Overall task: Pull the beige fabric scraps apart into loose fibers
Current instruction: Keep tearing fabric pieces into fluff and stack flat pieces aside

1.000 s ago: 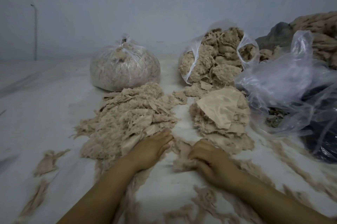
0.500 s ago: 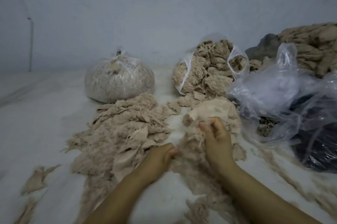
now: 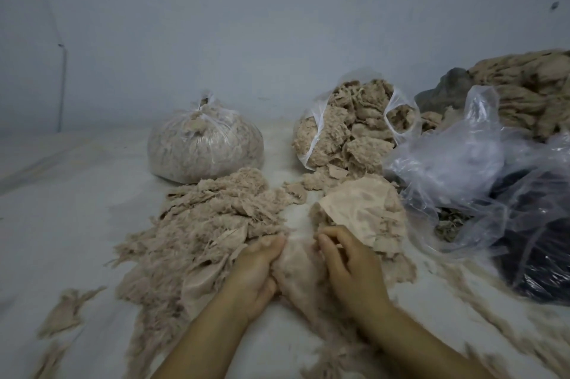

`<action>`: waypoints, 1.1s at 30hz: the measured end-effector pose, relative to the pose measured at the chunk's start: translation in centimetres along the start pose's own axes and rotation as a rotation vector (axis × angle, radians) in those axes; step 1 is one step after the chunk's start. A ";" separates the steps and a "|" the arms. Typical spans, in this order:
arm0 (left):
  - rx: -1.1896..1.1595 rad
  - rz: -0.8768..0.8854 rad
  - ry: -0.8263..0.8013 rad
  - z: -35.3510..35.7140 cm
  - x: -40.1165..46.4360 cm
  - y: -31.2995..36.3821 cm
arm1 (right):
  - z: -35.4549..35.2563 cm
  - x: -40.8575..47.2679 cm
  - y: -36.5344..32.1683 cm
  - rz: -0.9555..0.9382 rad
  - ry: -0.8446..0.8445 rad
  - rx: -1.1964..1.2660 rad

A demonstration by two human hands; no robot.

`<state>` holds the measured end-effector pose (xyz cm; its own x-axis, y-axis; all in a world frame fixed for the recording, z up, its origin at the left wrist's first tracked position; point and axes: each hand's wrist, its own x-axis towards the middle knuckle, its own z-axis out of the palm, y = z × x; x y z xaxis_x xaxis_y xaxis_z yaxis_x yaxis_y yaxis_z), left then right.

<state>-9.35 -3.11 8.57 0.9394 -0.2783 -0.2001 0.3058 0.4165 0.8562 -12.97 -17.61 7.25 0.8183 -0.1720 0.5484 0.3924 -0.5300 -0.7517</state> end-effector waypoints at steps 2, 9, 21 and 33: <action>-0.027 -0.018 0.007 -0.1 -0.1 0.0 | -0.5 0.4 0.4 0.282 -0.006 0.103; -0.132 0.004 -0.026 0.8 -0.4 -0.4 | 0.5 0.0 -0.4 0.785 -0.293 0.908; 0.344 0.008 -0.118 -3.3 -1.1 -1.1 | -1.0 1.7 0.1 0.531 0.126 0.548; 0.777 0.278 -0.176 0.3 -0.4 0.5 | 1.8 0.7 -0.7 0.295 -0.103 0.391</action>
<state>-9.60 -3.10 9.18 0.9073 -0.4111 0.0882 -0.1870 -0.2067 0.9604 -11.92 -15.88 7.51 0.9477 -0.1740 0.2676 0.2499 -0.1168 -0.9612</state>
